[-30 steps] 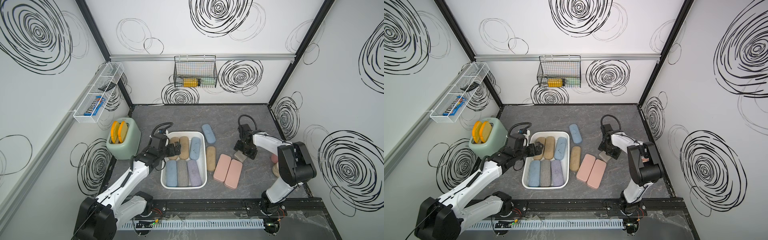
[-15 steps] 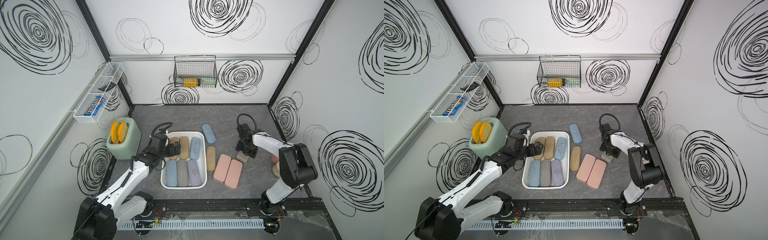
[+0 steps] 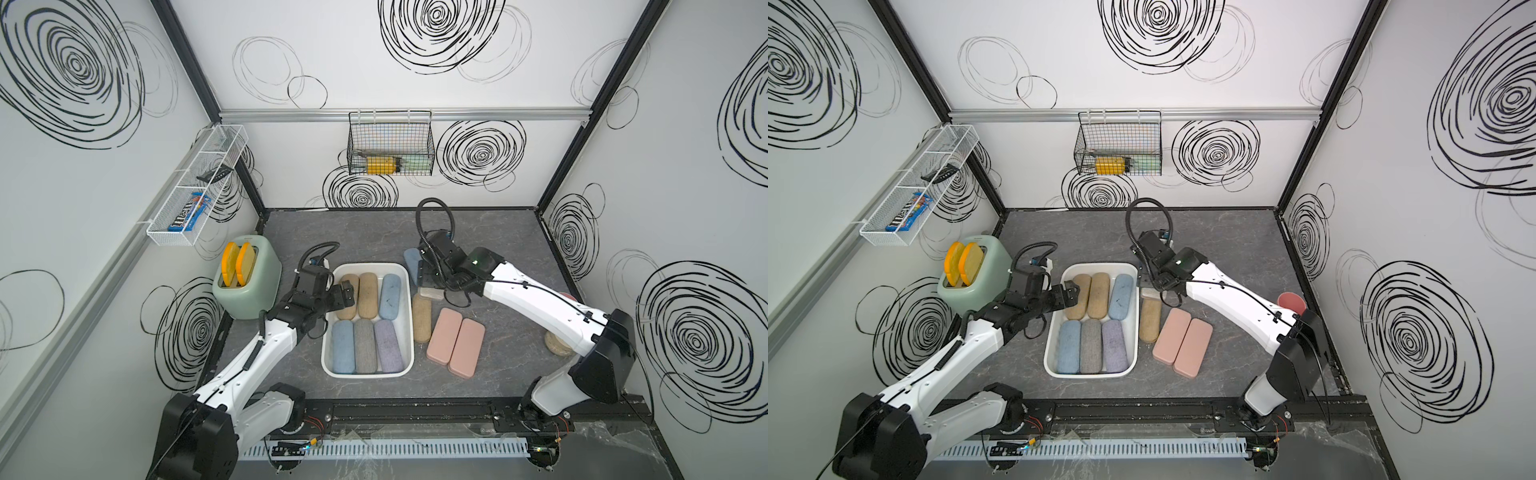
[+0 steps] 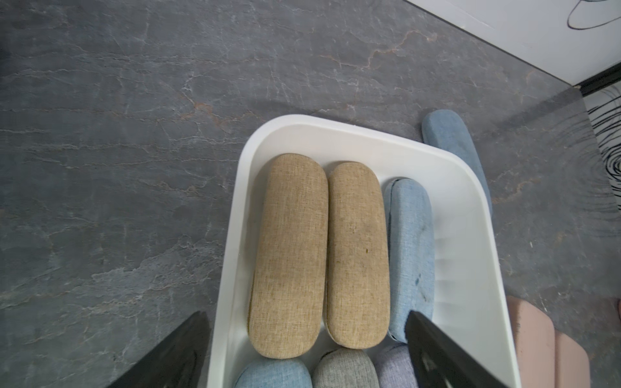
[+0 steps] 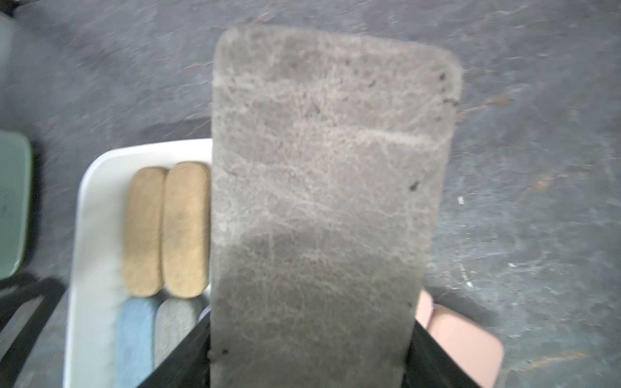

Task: Put the glasses cases into the storage boxes
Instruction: Pick up the glasses case at the center of the board, then place the glasses case in the storage box.

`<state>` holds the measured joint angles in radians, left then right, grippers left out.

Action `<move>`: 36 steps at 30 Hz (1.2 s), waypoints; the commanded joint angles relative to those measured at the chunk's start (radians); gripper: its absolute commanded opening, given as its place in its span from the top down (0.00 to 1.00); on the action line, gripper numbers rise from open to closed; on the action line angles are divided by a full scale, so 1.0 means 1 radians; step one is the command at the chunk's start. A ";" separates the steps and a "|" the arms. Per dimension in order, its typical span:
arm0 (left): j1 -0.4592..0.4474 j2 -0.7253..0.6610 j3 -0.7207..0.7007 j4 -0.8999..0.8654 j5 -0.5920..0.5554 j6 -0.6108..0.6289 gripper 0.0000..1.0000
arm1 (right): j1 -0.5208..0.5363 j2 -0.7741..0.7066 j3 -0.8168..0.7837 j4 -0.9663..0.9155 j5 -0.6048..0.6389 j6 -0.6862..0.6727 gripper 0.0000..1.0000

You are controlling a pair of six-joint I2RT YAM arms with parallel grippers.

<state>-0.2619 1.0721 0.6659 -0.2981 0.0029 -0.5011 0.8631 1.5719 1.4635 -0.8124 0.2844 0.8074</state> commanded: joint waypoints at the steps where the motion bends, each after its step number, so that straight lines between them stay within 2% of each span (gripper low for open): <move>1: 0.024 -0.012 0.027 0.004 -0.038 -0.013 0.05 | 0.084 0.092 0.104 0.034 -0.037 0.013 0.49; 6: 0.046 -0.006 0.035 -0.015 -0.088 -0.016 0.06 | 0.174 0.309 0.296 -0.003 -0.090 0.033 0.50; 14: 0.100 -0.003 0.040 -0.030 -0.122 -0.035 0.08 | 0.188 0.552 0.486 -0.033 -0.180 0.068 0.51; 20: 0.108 -0.001 0.041 -0.026 -0.120 -0.040 0.09 | 0.156 0.626 0.526 0.007 -0.260 0.059 0.51; 36: 0.122 0.011 0.038 -0.016 -0.093 -0.043 0.10 | 0.118 0.763 0.666 0.008 -0.325 0.064 0.50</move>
<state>-0.1493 1.0840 0.6773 -0.3279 -0.0898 -0.5331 0.9958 2.3363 2.0956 -0.8059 -0.0250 0.8566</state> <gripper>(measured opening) 0.905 0.725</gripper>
